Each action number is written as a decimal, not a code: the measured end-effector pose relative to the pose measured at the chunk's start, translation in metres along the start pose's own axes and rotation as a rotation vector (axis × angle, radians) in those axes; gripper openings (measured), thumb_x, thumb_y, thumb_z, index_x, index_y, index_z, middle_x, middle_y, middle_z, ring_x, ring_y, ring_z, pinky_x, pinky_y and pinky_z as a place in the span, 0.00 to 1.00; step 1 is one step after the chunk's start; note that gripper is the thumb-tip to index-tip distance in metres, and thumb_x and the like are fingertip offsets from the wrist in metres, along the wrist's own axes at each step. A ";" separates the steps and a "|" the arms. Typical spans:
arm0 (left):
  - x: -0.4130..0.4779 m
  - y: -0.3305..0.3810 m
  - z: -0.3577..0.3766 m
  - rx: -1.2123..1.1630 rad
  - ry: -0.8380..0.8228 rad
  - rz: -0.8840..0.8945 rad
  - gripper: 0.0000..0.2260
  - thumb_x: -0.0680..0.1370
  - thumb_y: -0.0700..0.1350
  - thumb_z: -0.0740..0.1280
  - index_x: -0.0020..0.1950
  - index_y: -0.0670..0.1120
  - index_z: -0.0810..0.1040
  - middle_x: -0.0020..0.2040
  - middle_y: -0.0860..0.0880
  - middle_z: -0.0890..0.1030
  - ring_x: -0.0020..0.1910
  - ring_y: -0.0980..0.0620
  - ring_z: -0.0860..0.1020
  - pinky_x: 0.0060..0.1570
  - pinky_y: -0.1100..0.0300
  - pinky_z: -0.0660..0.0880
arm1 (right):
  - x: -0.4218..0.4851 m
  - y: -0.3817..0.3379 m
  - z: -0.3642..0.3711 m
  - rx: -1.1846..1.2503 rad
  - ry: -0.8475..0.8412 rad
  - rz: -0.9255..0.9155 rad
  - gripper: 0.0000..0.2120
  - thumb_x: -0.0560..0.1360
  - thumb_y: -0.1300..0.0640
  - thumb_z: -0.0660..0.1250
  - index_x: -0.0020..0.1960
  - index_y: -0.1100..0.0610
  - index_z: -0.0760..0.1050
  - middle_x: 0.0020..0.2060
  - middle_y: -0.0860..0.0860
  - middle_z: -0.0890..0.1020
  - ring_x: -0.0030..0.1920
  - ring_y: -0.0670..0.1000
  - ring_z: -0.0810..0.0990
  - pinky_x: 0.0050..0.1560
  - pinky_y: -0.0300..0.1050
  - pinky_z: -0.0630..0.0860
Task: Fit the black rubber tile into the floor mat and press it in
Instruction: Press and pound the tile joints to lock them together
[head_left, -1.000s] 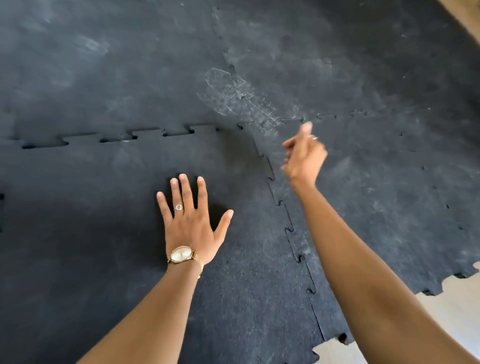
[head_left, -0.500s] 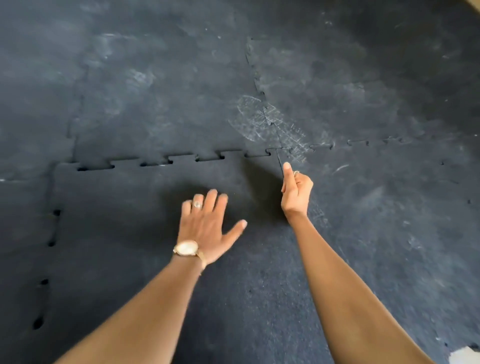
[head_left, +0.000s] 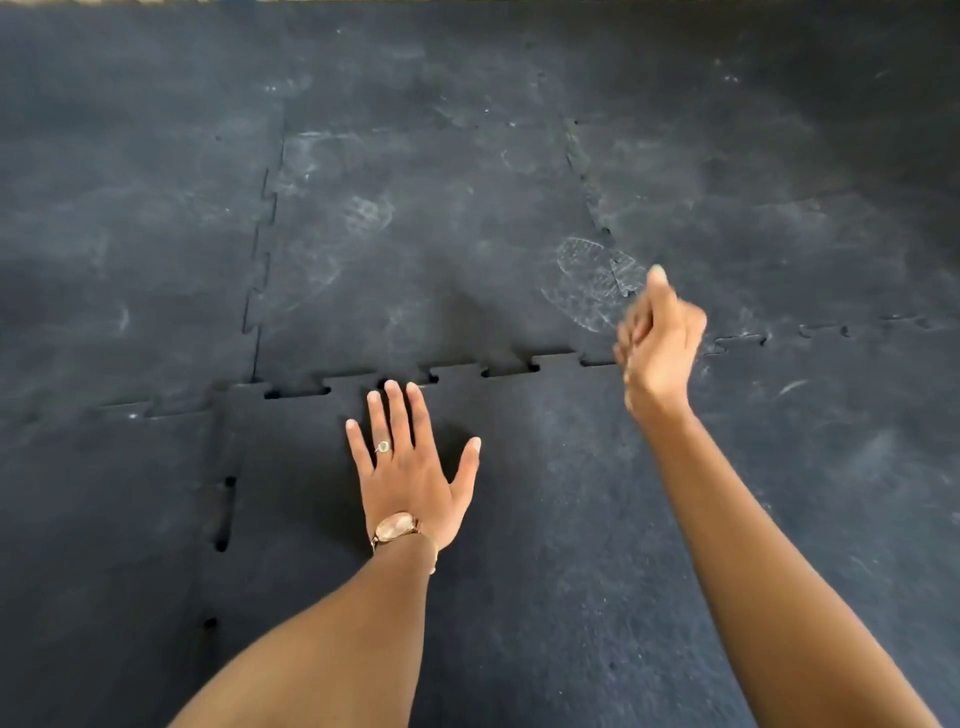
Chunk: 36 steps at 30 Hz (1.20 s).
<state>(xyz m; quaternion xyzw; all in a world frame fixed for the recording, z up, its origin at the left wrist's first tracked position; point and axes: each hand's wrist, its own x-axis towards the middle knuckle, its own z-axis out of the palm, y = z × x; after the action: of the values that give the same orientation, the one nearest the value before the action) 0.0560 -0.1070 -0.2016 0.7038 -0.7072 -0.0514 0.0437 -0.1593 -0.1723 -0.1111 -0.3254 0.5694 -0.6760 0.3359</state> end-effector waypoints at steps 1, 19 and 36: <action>0.001 -0.001 0.001 -0.005 -0.003 0.000 0.39 0.77 0.68 0.42 0.80 0.42 0.49 0.80 0.43 0.50 0.79 0.44 0.46 0.75 0.40 0.44 | 0.007 -0.012 0.021 0.058 -0.055 -0.044 0.27 0.81 0.53 0.58 0.27 0.57 0.51 0.21 0.51 0.55 0.23 0.49 0.52 0.26 0.37 0.52; 0.002 -0.003 0.005 -0.027 -0.007 0.002 0.38 0.78 0.67 0.48 0.79 0.42 0.54 0.79 0.42 0.54 0.79 0.43 0.50 0.74 0.39 0.49 | 0.016 0.028 0.083 0.043 -0.312 0.005 0.30 0.83 0.55 0.57 0.22 0.52 0.54 0.19 0.45 0.56 0.21 0.44 0.53 0.26 0.33 0.52; -0.004 -0.060 -0.004 0.080 0.057 0.293 0.37 0.79 0.66 0.47 0.77 0.39 0.60 0.77 0.42 0.60 0.77 0.44 0.57 0.74 0.48 0.51 | -0.007 0.089 0.076 -0.323 -0.294 -0.036 0.32 0.82 0.53 0.61 0.21 0.47 0.54 0.18 0.42 0.60 0.22 0.42 0.58 0.27 0.35 0.59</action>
<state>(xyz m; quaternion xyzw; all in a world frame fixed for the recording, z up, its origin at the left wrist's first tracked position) 0.1160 -0.1036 -0.2054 0.5954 -0.8023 0.0037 0.0425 -0.0860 -0.2197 -0.1893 -0.4803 0.6091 -0.5273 0.3468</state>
